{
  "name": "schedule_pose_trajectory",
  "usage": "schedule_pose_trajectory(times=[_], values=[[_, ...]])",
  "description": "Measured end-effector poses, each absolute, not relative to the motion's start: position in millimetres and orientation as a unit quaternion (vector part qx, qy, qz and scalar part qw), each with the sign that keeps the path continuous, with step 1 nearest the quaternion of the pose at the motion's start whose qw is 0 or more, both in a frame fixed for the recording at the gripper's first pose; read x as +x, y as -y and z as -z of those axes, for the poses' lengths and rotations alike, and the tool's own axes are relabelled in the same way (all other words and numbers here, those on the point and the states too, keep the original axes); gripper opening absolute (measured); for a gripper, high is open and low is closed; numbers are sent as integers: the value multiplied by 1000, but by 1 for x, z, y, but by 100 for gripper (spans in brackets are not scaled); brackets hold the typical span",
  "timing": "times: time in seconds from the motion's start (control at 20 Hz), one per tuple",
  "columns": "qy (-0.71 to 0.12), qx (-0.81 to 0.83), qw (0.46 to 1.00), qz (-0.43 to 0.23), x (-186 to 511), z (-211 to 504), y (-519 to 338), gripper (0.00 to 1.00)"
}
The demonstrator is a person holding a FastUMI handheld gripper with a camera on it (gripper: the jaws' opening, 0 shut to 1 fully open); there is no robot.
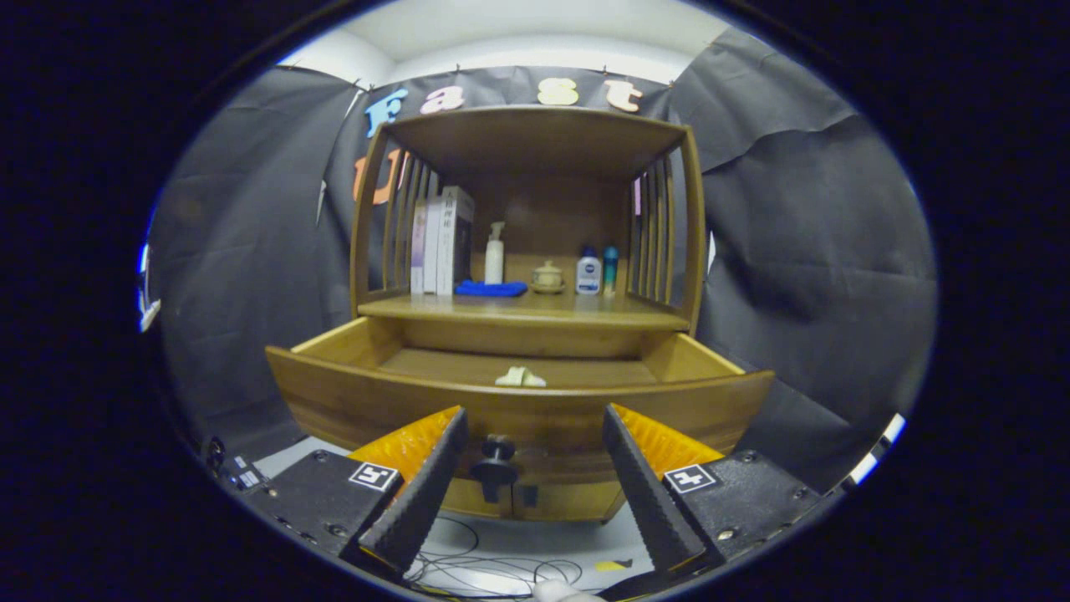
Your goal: Pull open the drawer, take out the items inside it, and place them on the countertop above the cabinet.
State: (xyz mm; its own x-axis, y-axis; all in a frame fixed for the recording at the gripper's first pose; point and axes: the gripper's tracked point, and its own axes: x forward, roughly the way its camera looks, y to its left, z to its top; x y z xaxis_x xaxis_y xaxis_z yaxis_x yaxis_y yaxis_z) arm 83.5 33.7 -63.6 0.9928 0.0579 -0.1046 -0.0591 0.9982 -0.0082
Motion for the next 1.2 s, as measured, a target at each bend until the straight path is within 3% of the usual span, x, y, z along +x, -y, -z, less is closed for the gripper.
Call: schedule_pose_trajectory(times=[0.4, 0.65, 1.2], values=[[-24, 6, 999, -35, 133, -45, -34, 100], [-92, 7, 994, -56, 203, -70, -63, 100], [-365, -13, 930, -48, 300, 40, -92, 98]])
